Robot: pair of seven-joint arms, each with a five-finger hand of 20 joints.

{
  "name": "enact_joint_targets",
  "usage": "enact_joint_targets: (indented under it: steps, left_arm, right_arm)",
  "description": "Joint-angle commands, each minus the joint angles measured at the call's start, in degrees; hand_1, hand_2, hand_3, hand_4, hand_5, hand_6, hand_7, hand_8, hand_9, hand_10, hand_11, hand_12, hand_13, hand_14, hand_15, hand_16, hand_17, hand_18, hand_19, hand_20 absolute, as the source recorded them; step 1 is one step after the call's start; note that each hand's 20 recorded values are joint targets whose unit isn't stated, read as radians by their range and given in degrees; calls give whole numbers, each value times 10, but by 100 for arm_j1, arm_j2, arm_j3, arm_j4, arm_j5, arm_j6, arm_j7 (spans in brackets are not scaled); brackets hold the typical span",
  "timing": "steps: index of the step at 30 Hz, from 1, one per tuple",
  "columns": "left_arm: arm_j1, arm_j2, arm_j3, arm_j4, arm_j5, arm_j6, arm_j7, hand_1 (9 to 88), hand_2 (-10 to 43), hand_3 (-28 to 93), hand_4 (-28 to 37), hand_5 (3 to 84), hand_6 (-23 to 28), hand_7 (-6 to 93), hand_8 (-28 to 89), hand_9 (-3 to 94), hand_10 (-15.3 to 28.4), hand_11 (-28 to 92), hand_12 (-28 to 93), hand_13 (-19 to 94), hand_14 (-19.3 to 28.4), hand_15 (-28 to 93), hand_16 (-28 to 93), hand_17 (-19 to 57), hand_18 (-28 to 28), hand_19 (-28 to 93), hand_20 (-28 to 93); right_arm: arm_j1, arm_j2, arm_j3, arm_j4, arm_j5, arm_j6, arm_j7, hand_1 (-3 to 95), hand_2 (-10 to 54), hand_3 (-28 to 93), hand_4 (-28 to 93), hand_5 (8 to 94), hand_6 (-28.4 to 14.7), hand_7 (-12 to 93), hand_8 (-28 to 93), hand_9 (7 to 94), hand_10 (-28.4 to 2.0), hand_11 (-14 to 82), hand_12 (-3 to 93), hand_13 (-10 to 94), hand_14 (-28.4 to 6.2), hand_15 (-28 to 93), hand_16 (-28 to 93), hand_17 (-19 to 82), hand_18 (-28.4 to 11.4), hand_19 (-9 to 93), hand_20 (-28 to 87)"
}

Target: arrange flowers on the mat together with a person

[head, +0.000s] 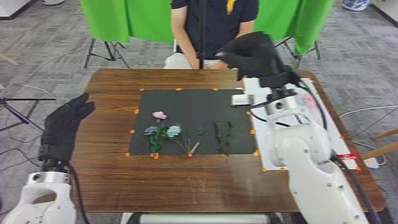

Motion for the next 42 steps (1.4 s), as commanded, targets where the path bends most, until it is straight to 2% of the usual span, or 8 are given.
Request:
enact_joint_targets:
  steps: [1,4,8,15,19,24,29,42]
  left_arm:
    - [117,31,69,-183,161,-146,167,229,10,634,-253,452,41,134,-53,439,135,173,145,326,161,92,50,23,103,28,132]
    - [125,42,105,-239,222,-231,202,230,10,634,-252,453,41,134,-54,439,135,174,145,326,161,92,49,23,103,28,132]
    - [106,48,138,-256,382,-403,148,230,10,634,-252,453,42,134,-54,440,135,173,144,327,161,92,48,23,103,28,132]
    - [-56,77,332,-229,428,-506,125,233,13,630,-251,455,43,132,-54,441,136,173,144,327,161,92,48,23,103,27,132]
    - [-66,50,343,-246,508,-595,74,233,24,626,-254,455,42,132,-54,442,136,173,144,327,162,93,48,23,103,28,132]
    - [-27,47,309,-284,441,-528,102,230,32,623,-256,455,42,133,-54,442,136,172,144,327,163,93,47,23,103,28,132]
    - [-104,66,338,-246,379,-489,128,225,34,626,-260,456,42,132,-54,442,136,172,144,327,162,93,47,23,103,29,132]
    - [-47,7,286,-258,281,-410,72,222,35,627,-261,457,43,131,-53,442,137,174,145,328,161,93,47,23,102,29,132]
  right_arm:
    - [-2334,-51,1747,-23,4788,-1280,-1254,217,8,739,-153,690,0,156,-97,755,-160,142,180,686,-136,260,245,386,-164,597,344]
    - [-2902,-421,2176,-188,4698,-1839,-1345,167,8,788,-163,556,-3,119,-93,584,-159,76,142,478,-148,137,210,255,-149,224,347]
    - [-3348,-805,2109,-297,4944,-1653,-1803,130,-2,817,-168,450,1,96,-89,472,-151,53,122,365,-141,100,169,204,-142,89,305]
    - [-3644,-1321,2043,-421,4986,-1462,-1973,108,-6,847,-180,388,9,104,-96,413,-141,41,109,311,-119,85,138,198,-120,28,289]
    - [-3701,-1327,2082,-431,4978,-1488,-2003,97,-1,851,-184,350,10,104,-98,380,-134,33,105,286,-114,76,130,188,-110,17,286]
    - [-3763,-1347,2100,-431,4999,-1421,-2045,92,2,851,-187,341,9,105,-99,373,-135,33,104,277,-112,72,125,185,-106,10,282]
    - [-3812,-1416,2117,-441,5003,-1438,-2020,87,4,852,-188,342,8,106,-99,376,-137,34,104,282,-115,76,125,186,-106,9,282]
    - [-3831,-1381,2154,-457,4996,-1404,-1990,86,6,851,-187,354,6,111,-99,392,-141,38,106,299,-119,86,126,194,-107,12,284]
